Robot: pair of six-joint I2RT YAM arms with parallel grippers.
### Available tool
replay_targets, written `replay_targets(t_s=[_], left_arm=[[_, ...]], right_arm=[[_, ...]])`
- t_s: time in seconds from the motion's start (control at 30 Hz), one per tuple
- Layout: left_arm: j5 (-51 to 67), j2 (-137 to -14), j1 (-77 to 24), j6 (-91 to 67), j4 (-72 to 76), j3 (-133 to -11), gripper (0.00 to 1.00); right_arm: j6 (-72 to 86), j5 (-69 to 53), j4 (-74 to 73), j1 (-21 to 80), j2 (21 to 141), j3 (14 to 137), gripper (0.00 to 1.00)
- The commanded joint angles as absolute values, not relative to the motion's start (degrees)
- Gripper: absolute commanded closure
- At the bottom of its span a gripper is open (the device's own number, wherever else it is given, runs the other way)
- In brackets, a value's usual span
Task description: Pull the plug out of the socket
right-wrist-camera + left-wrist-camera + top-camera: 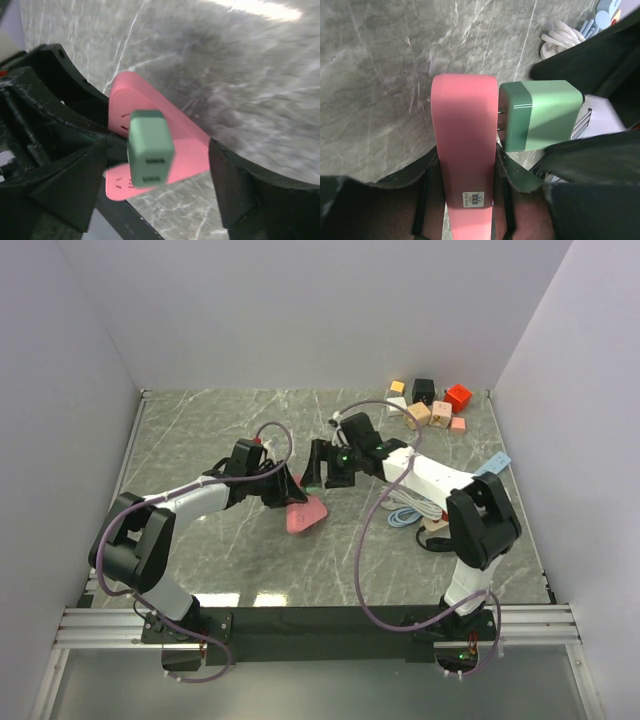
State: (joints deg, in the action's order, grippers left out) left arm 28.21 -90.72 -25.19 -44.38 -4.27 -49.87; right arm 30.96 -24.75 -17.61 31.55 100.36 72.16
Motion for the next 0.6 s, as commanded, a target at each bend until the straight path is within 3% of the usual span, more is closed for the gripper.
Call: replay_targets(t_s=[0.0,0.07,0.17,0.2,0.3,0.33,0.57], left_arm=[[29.79,-90.00,-25.58,-45.17,-2.29,-52.03,1.00],[29.71,-89.74,-25.58,-45.61,-1.76,-51.77,0.99],[30.14,-89.74,-25.58,-45.79,-0.97,-51.59,0.99],[30.32,-89.74,-25.58,-45.97,-0.79,-51.42,0.99],[30.06,-89.91,-25.58,-45.88,-0.96,-50.98,0.99],[29.88,-89.91,-25.58,-45.62,-1.14,-50.80,0.99],[26.19,-90.53,-25.49,-43.77,-3.87,-47.73,0.99]], right_arm=[[31.81,-26.80,-16.44,33.57,103.09,75.50,0.14],[33.22,-28.91,-15.47,34.28,104.41,75.76,0.18],[34.10,-29.36,-14.33,34.19,104.85,75.15,0.40],[34.10,-28.66,-14.24,33.84,104.77,75.06,0.60],[34.45,-28.47,-14.85,31.13,103.98,74.88,0.96],[34.63,-29.09,-14.85,29.98,102.67,74.45,1.00],[31.03,-32.78,-21.09,15.31,89.49,73.92,1.00]])
